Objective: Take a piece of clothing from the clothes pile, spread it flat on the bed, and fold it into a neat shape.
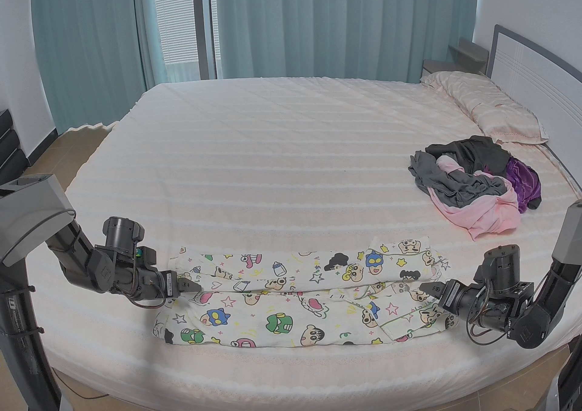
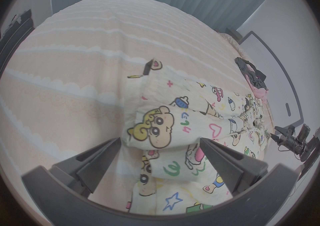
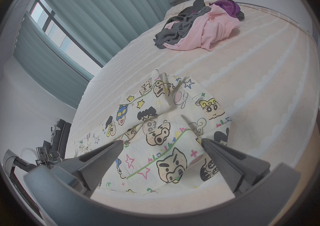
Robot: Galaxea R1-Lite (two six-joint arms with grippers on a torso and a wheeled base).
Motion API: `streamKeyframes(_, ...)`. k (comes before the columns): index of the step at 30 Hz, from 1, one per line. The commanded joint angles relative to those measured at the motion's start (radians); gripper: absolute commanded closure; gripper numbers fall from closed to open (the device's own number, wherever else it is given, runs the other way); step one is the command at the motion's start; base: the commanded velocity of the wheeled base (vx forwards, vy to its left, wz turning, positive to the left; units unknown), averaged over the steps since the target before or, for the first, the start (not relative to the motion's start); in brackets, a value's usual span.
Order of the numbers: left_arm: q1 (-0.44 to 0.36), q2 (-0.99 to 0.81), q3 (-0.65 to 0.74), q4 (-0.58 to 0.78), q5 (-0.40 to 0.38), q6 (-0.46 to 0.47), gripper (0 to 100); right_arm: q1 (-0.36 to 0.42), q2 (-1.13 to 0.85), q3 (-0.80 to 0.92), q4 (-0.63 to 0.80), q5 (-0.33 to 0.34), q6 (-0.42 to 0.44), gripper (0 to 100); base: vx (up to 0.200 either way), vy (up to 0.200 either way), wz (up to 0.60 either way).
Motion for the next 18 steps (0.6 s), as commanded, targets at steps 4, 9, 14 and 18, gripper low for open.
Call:
streamKeyframes(4,-0.034,0.005,0.003,0.001,-0.008,-0.004,0,0.001,0.003,0.0,0.0,0.0,0.0,0,0.0,0.0,0.0)
streamKeyframes(9,-0.053,0.005,0.007,0.001,-0.008,-0.006,100,0.001,0.003,0.0,0.0,0.0,0.0,0,0.0,0.0,0.0)
streamKeyframes(14,-0.056,0.005,0.007,0.001,-0.008,-0.012,100,0.001,0.004,0.0,0.0,-0.001,0.0,0,0.0,0.0,0.0)
streamKeyframes(18,-0.051,-0.007,0.008,0.002,-0.008,-0.019,100,-0.001,0.001,0.0,-0.002,0.0,0.002,0,0.0,0.0,0.0)
